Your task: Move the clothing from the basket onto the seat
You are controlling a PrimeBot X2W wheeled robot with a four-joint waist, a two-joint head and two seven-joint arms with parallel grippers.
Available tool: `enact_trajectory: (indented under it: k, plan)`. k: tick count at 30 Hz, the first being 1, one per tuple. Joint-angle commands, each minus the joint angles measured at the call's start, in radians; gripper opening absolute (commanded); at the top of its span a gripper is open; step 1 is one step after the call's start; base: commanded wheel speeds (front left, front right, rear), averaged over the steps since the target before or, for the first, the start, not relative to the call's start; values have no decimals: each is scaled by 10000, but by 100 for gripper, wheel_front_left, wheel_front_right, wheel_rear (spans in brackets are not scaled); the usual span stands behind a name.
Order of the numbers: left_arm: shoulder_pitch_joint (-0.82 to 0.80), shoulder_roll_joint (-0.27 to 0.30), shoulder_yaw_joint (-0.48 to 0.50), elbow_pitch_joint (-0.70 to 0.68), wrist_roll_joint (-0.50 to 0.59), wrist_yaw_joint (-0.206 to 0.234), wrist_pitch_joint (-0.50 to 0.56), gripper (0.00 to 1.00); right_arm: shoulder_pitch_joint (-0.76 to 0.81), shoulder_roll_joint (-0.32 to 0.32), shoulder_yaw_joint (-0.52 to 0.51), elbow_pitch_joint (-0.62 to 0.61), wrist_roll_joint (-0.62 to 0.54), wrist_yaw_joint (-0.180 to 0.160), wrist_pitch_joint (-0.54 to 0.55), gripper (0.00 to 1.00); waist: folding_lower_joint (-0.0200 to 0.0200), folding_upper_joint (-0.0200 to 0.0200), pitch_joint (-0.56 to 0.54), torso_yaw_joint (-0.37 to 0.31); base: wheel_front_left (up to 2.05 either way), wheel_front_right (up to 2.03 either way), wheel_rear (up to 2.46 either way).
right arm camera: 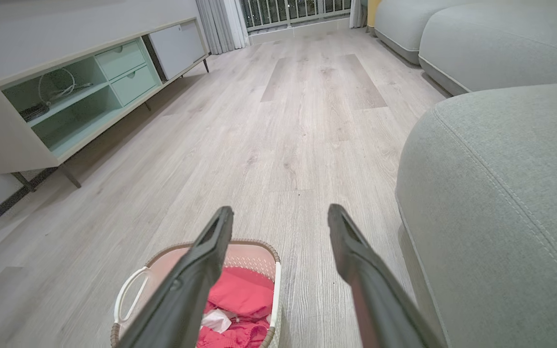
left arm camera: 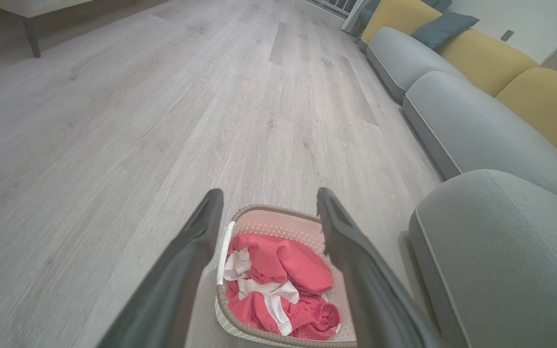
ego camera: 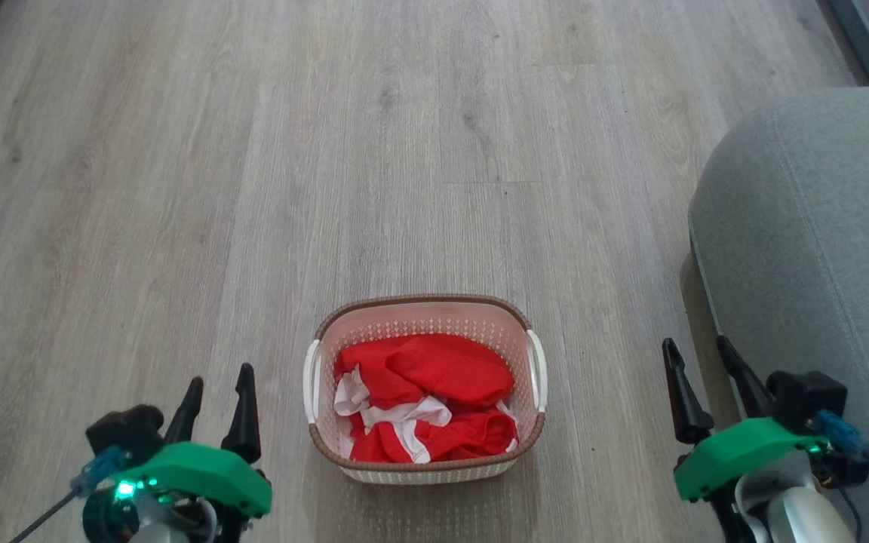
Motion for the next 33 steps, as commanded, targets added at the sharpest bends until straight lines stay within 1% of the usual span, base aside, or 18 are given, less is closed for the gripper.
enact_trajectory:
  k: [1, 6, 14, 27, 33]
  plan:
    - [-568, 98, 195, -304, 430, 110, -180, 100, -475, -95, 156, -254, -430, -1, -228, 100, 0, 0, 6, 3, 0, 0, 0]
    - [-560, 101, 165, -321, 1004, 184, -326, 100, -498, -71, 136, -181, -973, -1, -376, 100, 0, 0, 8, -3, 0, 0, 0]
    - [-607, 106, 149, -307, 1800, 220, -531, 100, -542, -12, 111, -27, -1398, -1, -582, 100, 0, 0, 51, -46, 0, 0, 0]
    - [-717, 116, 96, -222, 3437, 307, -941, 100, -666, 5, 341, 126, -3101, -2, -994, 100, 0, 0, 126, -141, 0, 0, 0]
    - [-715, 116, 90, -201, 3496, 297, -956, 100, -650, 11, 342, 128, -3155, -2, -1010, 100, 0, 0, 125, -141, 0, 0, 0]
